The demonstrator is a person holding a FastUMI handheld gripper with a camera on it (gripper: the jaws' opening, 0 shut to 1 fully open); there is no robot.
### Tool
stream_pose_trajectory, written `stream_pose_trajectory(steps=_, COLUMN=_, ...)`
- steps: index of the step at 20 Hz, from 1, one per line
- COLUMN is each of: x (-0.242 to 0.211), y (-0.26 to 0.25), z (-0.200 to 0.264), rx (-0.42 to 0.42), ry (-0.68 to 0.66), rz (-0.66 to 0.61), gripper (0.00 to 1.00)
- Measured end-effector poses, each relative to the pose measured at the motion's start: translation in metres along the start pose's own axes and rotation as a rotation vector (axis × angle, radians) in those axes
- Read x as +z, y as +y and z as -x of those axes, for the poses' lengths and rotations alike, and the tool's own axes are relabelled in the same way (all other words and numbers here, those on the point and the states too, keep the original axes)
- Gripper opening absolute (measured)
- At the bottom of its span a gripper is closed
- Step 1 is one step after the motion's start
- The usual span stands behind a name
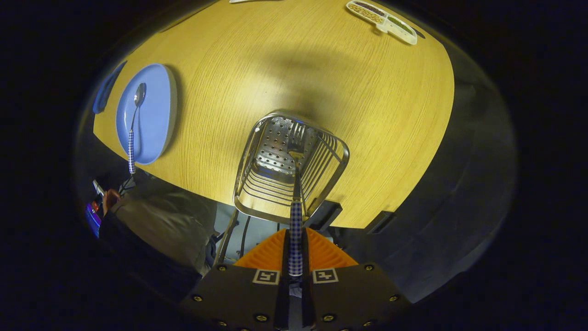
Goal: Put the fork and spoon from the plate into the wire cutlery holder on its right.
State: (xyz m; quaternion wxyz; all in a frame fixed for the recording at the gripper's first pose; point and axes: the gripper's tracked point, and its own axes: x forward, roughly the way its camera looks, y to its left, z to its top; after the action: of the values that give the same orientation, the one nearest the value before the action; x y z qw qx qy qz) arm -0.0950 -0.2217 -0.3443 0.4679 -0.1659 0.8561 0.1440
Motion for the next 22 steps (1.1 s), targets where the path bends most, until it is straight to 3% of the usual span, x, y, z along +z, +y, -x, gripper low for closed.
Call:
stream_pose_trajectory(steps=5, x=0.001, y=0.001, z=0.014, rx=0.007, ry=-0.057, rz=-0.034, gripper=0.13)
stream_pose_trajectory(steps=12, x=-0.003, y=0.011, z=0.059, rx=0.023, ry=-0.274, rz=-0.123, gripper=0.15)
stream_pose_trajectory(steps=22, x=-0.009, y=0.093, z=0.086, rx=0.068, ry=-0.493, rz=-0.123, gripper=0.15)
